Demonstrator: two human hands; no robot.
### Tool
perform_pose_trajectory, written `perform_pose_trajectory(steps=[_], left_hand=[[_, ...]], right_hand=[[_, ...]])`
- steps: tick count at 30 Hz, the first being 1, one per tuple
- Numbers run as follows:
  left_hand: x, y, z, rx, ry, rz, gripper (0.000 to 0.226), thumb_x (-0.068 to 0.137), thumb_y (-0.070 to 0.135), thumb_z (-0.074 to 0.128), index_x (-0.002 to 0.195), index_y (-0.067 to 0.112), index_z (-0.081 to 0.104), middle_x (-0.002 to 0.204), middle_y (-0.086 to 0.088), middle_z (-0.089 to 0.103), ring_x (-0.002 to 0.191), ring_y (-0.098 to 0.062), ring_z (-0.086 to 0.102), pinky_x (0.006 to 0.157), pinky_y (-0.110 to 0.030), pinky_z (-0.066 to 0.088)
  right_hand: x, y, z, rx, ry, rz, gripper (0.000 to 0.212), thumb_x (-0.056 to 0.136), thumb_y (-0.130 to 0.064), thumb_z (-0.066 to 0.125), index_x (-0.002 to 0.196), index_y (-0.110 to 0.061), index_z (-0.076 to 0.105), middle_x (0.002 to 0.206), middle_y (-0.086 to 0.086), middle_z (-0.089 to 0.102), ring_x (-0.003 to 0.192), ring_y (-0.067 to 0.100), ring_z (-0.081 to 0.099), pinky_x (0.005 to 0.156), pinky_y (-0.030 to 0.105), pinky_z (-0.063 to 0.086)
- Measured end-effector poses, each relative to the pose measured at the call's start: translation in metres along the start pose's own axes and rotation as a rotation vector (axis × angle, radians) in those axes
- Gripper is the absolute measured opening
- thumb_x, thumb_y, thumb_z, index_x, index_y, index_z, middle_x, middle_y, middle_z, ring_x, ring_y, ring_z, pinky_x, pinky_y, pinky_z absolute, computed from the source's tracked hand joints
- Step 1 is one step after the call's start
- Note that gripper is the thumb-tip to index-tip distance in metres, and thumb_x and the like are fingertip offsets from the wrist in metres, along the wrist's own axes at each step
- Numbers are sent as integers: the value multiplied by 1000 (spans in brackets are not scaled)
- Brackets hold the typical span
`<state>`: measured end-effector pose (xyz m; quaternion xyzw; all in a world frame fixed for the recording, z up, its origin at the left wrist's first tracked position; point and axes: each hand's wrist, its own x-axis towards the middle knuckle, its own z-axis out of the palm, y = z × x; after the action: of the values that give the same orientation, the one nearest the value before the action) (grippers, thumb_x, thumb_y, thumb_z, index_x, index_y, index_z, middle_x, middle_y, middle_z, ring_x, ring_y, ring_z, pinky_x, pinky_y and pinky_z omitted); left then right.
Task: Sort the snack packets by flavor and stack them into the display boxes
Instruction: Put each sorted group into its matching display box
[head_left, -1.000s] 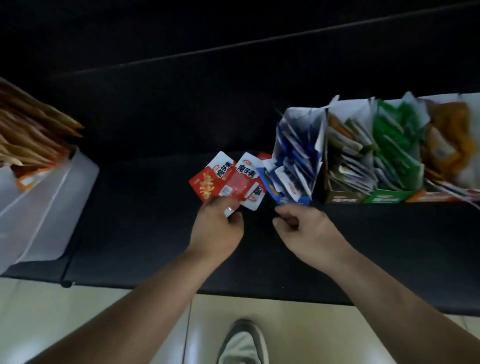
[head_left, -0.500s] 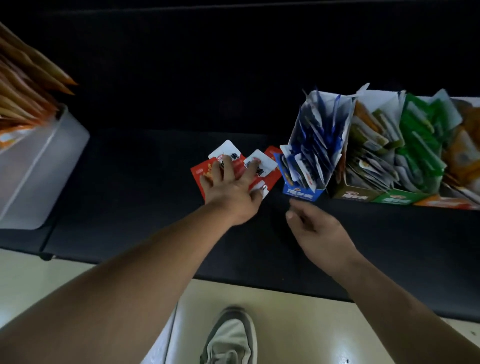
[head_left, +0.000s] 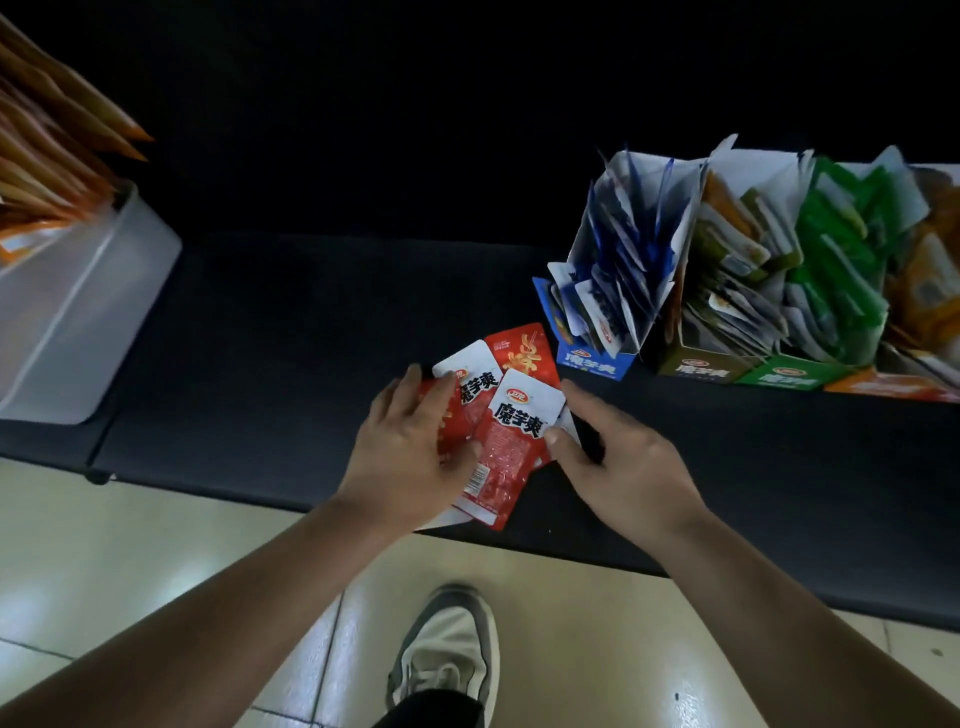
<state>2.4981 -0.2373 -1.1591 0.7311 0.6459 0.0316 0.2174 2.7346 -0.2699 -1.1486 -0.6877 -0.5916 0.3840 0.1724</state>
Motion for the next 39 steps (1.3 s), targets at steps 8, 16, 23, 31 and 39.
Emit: perform_pose_trajectory(steps=[8,16,23,31,39], left_hand=[[7,4,4,-238,144,-66,81,82,39,84,151,24,46,131,3,46,117,-14,50,99,-27,49],[-43,11,20,-203,68,-263,54,91,49,59,141,32,50,151,-5,46,144,-33,39,119,-53,36],[-27,48,6,-497,-93,-401,68,85,29,52,152,29,41,162,-8,31,155,-37,16,128,-55,19],[-18,78,-4,-1130,-64,-550,46,89,-5,55,114,28,73,105,5,77,94,-13,76,67,-25,62],[-16,89,-7,-1370,70,-728,40,90,-7,58,108,24,75,100,3,80,94,-15,78,80,-35,63]], right_hand=[[4,-10,14,-228,56,-5,87,82,-77,61,156,-39,37,135,-15,54,117,11,62,85,31,53],[10,-38,36,-545,14,65,80,92,-79,43,157,-38,22,143,0,35,120,26,59,71,32,43],[10,-39,34,-554,-13,56,83,93,-66,58,160,-44,13,147,1,32,126,25,55,79,33,48],[11,-28,24,-487,12,54,91,82,-63,72,158,-47,26,137,-7,45,101,26,68,71,29,42],[14,-26,24,-515,-3,31,84,90,-54,68,160,-46,22,137,-6,44,97,27,68,70,29,43]])
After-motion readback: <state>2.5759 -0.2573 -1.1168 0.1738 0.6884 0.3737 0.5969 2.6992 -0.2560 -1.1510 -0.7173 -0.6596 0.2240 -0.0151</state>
